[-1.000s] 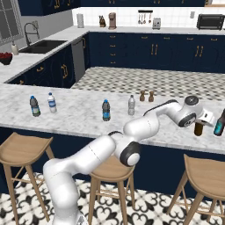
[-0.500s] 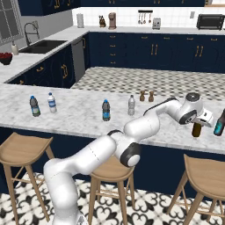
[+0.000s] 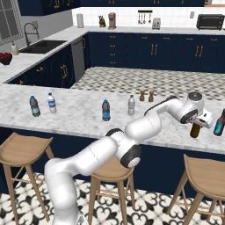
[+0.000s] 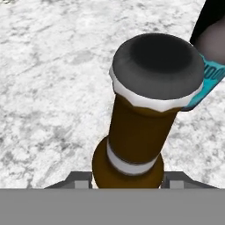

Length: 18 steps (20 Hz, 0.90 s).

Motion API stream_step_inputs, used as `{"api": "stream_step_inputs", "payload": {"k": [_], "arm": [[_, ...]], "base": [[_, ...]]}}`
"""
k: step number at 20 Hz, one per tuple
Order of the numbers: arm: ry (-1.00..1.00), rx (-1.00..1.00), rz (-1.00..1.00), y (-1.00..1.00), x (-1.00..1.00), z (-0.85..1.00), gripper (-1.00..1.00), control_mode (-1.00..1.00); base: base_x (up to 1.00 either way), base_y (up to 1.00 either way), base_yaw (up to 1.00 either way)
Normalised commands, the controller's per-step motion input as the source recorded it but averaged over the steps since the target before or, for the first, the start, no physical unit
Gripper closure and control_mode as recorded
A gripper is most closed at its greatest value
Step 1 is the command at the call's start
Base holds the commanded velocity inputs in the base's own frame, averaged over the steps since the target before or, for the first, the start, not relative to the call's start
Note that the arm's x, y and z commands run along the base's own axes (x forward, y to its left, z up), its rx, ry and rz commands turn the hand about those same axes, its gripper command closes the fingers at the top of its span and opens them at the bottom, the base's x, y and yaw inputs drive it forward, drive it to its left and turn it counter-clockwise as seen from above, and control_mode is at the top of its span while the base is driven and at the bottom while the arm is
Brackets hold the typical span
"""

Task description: Move the plastic bottles in the middle to the plastics group, and the glass bottles in the middle to the glass group.

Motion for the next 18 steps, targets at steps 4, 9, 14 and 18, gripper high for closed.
{"api": "stream_step_inputs", "payload": {"k": [4,9,14,18], "arm": [[0.01,0.09,0.0,0.0,0.0,0.0,1.0,-1.0],[0.0,0.0,0.0,0.01,0.0,0.0,-1.0,-1.0],[0.0,0.0,0.0,0.09,0.0,0.0,-1.0,-1.0],[0.0,0.0,0.0,0.07,0.0,0.0,-1.0,-1.0]], "base": [[0.0,0.0,0.0],[0.0,0.0,0.0],[0.0,0.0,0.0],[0.0,0.0,0.0]]}}
